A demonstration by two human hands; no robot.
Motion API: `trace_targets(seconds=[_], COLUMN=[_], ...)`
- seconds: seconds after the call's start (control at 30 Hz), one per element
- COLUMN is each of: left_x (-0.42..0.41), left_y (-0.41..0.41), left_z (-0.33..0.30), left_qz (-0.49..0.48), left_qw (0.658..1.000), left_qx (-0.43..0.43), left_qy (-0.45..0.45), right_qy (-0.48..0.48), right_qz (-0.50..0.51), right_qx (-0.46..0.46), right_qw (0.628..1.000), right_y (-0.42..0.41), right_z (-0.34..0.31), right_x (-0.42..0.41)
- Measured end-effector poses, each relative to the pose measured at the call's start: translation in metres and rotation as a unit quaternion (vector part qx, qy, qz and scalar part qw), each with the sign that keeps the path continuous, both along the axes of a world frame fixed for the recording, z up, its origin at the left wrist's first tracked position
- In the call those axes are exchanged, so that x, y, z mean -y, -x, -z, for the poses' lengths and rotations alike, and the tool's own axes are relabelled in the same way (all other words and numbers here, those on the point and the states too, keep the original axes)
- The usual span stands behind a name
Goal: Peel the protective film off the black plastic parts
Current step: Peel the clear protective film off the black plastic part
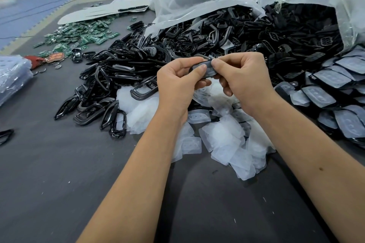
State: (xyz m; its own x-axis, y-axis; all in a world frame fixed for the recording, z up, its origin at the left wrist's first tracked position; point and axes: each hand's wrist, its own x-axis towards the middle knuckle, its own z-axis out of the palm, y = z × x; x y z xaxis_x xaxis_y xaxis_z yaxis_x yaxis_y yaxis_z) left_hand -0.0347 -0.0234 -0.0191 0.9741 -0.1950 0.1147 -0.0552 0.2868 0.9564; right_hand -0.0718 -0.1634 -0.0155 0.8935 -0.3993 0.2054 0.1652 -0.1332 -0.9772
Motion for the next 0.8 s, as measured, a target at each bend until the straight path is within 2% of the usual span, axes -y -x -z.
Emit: trace_targets(seconds=[0.57,0.8], left_x=[0.0014,-0.0009], left_y=[0.0032,0.0013], left_z=[-0.003,-0.0044], left_qz=[-0.02,-0.025], left_qw=[1.0,0.999], left_qx=[-0.004,-0.017], left_qy=[-0.021,-0.019], right_qy=[0.077,0.04], right_qz=[0.009,-0.001], right_qx=[-0.006,-0.012], right_qw=[0.997,0.999], right_y=[-0.0014,-0.0022], right_z=[0.0029,0.0009], right_x=[-0.001,-0.0011])
